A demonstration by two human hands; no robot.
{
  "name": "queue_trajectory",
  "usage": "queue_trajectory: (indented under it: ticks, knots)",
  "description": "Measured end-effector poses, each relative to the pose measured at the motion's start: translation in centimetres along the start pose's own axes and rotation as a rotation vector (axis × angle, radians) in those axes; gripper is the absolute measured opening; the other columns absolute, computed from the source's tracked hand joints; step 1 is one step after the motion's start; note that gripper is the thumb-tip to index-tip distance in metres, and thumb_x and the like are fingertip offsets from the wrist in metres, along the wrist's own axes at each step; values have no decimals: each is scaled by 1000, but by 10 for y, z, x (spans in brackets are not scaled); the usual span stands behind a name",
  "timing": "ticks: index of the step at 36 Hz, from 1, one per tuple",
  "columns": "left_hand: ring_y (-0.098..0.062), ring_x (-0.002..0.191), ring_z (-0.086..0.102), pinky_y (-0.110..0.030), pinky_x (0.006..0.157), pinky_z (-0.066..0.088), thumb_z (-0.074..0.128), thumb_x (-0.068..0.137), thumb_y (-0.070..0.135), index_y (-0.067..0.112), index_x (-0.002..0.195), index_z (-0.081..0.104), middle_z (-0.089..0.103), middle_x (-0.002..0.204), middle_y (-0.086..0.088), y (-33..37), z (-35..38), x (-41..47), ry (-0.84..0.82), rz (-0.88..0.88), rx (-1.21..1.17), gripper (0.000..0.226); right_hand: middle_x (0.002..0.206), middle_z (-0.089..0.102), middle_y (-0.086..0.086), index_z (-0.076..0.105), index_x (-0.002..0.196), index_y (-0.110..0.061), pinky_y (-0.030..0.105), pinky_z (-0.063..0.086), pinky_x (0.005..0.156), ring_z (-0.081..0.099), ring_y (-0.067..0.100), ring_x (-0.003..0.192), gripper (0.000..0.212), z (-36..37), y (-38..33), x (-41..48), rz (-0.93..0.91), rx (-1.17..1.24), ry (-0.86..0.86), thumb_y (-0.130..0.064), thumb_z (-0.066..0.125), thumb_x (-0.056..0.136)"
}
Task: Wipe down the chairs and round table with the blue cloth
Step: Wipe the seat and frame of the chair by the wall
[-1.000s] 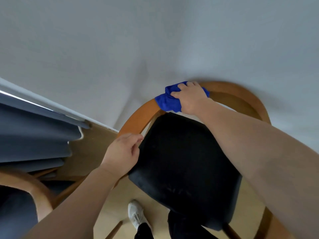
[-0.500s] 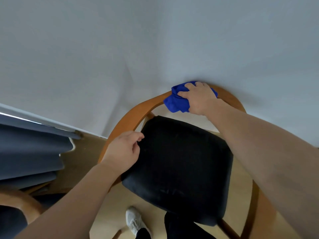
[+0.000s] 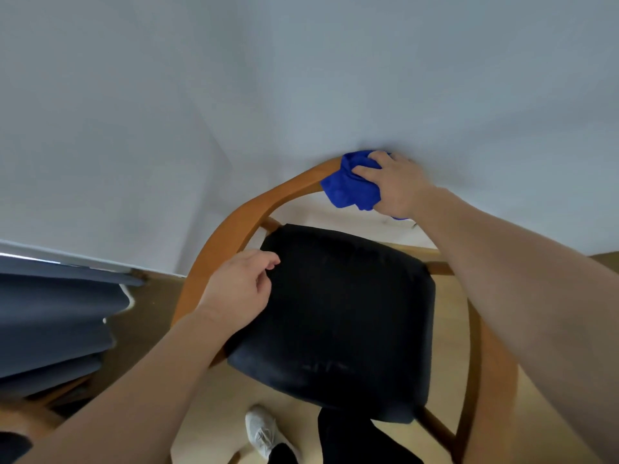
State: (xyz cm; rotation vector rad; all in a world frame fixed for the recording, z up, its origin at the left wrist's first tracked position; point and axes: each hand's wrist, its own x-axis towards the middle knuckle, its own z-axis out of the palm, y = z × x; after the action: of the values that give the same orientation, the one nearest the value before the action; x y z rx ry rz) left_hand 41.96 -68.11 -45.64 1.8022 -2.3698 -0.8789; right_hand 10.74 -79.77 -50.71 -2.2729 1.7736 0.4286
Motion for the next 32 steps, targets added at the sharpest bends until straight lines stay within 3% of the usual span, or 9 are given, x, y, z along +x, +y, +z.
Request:
queue_trajectory:
  ticks: [22, 32]
  knots:
    - [-5, 102, 55, -16, 87, 41, 50, 92, 11, 23, 120, 58, 61, 112, 9, 27, 26, 21, -66, 126, -17, 31, 148, 30, 11, 25, 149, -27, 45, 41, 100, 46, 39, 115, 82, 31, 59, -58, 161, 220, 97, -32, 68, 80]
    - [-10, 103, 57, -26, 92, 49, 52, 90, 9, 20, 118, 59, 62, 109, 7, 30, 38, 27, -87, 188, -19, 30, 136, 38, 16, 25, 149, -21, 41, 48, 83, 53, 37, 101, 87, 74, 78, -99, 377, 374, 75, -29, 72, 76]
